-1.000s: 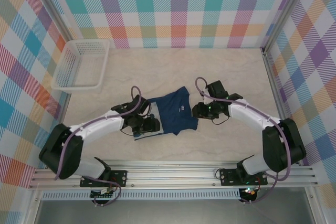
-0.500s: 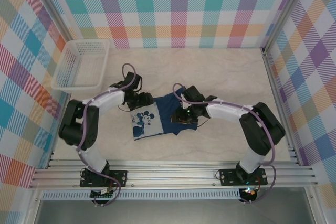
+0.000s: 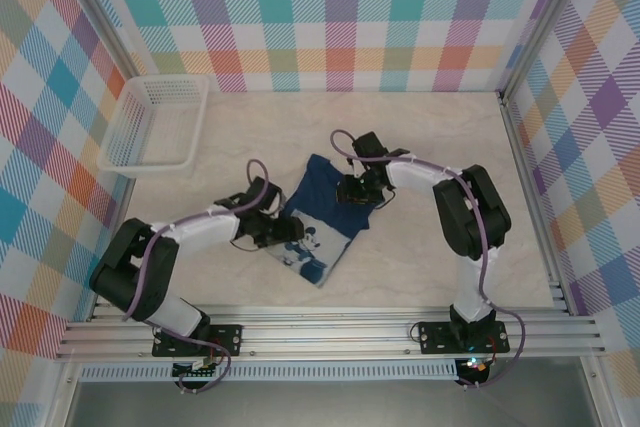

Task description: Fold the inside-out t-shirt

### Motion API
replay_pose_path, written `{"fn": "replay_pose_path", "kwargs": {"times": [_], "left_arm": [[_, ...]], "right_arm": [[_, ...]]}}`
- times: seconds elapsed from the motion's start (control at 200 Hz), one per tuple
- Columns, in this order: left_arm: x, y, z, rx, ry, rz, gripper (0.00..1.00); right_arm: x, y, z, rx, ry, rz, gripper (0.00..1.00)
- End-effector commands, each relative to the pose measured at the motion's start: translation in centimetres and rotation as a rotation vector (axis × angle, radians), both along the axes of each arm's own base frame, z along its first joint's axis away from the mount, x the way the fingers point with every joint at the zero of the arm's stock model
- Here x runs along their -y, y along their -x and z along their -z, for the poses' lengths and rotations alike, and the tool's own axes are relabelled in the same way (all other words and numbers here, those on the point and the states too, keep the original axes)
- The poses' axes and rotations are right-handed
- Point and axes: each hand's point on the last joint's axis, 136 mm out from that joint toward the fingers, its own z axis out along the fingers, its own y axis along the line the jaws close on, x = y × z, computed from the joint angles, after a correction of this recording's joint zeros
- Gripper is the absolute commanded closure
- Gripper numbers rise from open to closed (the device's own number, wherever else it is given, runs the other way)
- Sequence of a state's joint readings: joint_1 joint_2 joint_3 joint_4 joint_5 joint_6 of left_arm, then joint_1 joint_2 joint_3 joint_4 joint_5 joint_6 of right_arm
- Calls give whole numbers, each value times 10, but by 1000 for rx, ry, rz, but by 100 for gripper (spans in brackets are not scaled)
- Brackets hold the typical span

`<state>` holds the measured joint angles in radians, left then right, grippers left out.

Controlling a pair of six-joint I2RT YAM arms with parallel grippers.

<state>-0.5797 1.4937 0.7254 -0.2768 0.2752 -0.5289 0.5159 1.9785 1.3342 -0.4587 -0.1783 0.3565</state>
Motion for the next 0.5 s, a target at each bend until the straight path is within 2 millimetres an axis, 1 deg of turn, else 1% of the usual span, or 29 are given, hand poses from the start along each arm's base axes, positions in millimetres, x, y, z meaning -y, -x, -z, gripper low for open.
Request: {"fn": "replay_pose_path", "kwargs": {"times": [0.0,0.055,0.105,0.16,0.21,0.265,0.325,0.355,0.385,0.405,0.415,0.43,0.45,0.46,0.485,0.495], "left_arm": [[19,41,0,-59,16,3,32],[35,43,-19,-17,54,40,32],[40,38,-38,34,75,53,31],[36,25,-57,117,55,49,30],[26,8,-72,193,21,30,30],[16,-15,-83,241,21,3,29],[4,-45,-88,250,61,-55,28],[-2,-61,-88,252,79,-78,28],[-6,-74,-83,242,77,-81,27],[-9,-84,-83,246,72,-84,27],[-10,-87,-80,243,63,-81,27],[-9,-100,-84,274,67,-76,26],[-8,-110,-85,287,57,-66,25],[-9,-113,-81,286,45,-57,25],[-8,-126,-85,307,33,-40,24],[-8,-131,-81,306,25,-34,24]], "right_arm": [[-4,-11,-17,68,43,-143,57],[-12,-15,-35,109,5,-168,57],[-14,-17,-52,151,-19,-179,56],[-10,-15,-66,183,-28,-180,54],[-2,-12,-73,197,-35,-165,52],[14,-11,-72,185,-33,-118,49],[37,-14,-69,154,-34,-40,46],[47,-16,-67,138,-45,-2,44],[55,-18,-65,124,-59,34,42],[59,-20,-63,118,-69,51,39],[59,-20,-62,114,-74,56,37],[61,-21,-61,111,-75,63,34],[61,-22,-58,105,-75,66,32],[61,-23,-58,103,-73,68,31],[61,-24,-54,93,-65,67,29],[61,-25,-53,88,-64,67,29]]}}
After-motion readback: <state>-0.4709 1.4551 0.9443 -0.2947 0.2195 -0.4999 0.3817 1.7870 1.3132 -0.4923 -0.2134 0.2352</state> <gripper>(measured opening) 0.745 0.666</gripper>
